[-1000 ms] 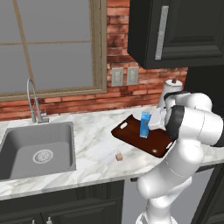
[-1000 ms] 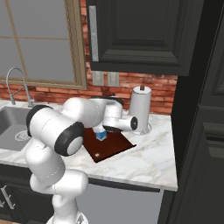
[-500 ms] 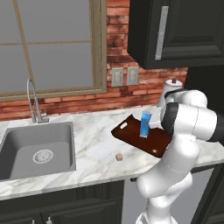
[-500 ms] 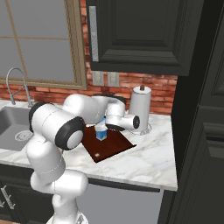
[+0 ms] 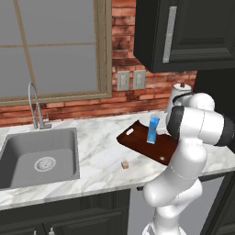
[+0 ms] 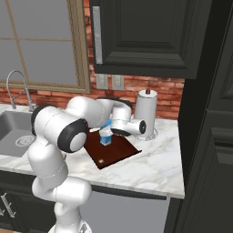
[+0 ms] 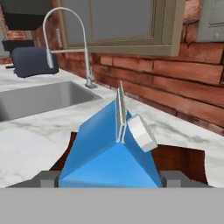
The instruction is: Take out the milk from the fridge and place it on the tray on the counter. Then take the sugar cube near the tray and place it in the tray.
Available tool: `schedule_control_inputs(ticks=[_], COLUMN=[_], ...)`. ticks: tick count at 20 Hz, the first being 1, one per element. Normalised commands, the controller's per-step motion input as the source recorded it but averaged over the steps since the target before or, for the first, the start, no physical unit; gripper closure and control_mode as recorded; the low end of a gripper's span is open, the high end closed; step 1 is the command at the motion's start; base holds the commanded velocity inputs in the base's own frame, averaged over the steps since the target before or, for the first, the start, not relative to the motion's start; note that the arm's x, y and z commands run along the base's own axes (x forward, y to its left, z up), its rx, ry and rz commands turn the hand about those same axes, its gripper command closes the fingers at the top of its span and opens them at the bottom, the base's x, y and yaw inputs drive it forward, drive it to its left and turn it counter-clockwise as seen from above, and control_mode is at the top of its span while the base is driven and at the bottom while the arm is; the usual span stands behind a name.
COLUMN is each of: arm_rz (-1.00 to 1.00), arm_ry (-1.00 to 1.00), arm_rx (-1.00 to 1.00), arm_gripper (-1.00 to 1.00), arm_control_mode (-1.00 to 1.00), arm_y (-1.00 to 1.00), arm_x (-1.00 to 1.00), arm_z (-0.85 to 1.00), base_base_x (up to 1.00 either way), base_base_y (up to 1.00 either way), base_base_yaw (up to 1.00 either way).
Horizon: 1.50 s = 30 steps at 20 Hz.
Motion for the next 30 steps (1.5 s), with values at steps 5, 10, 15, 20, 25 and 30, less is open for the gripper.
schedule_control_inputs(ticks=[5,10,15,20,25,30], arm_rz=[0.02,0.01,0.0,0.01,0.02,0.03], arm_ry=[-0.08,-0.08,-0.09,-0.18,-0.11,-0.13], arm_rx=[0.0,0.0,0.0,0.0,0.0,0.0], arm_gripper=[-1.0,-1.0,-1.0,-1.0,-1.0,-1.0], arm_control_mode=[-1.0,-1.0,-1.0,-1.0,-1.0,-1.0], arm_y=[0.0,0.0,0.0,0.0,0.0,0.0], arm_x=[-0.2,-0.07,0.0,-0.19,-0.04,-0.16], arm_z=[0.0,0.0,0.0,0.09,0.18,0.35], base_base_x=[0.0,0.0,0.0,0.0,0.0,0.0], base_base_y=[0.0,0.0,0.0,0.0,0.0,0.0], base_base_yaw=[0.0,0.0,0.0,0.0,0.0,0.0])
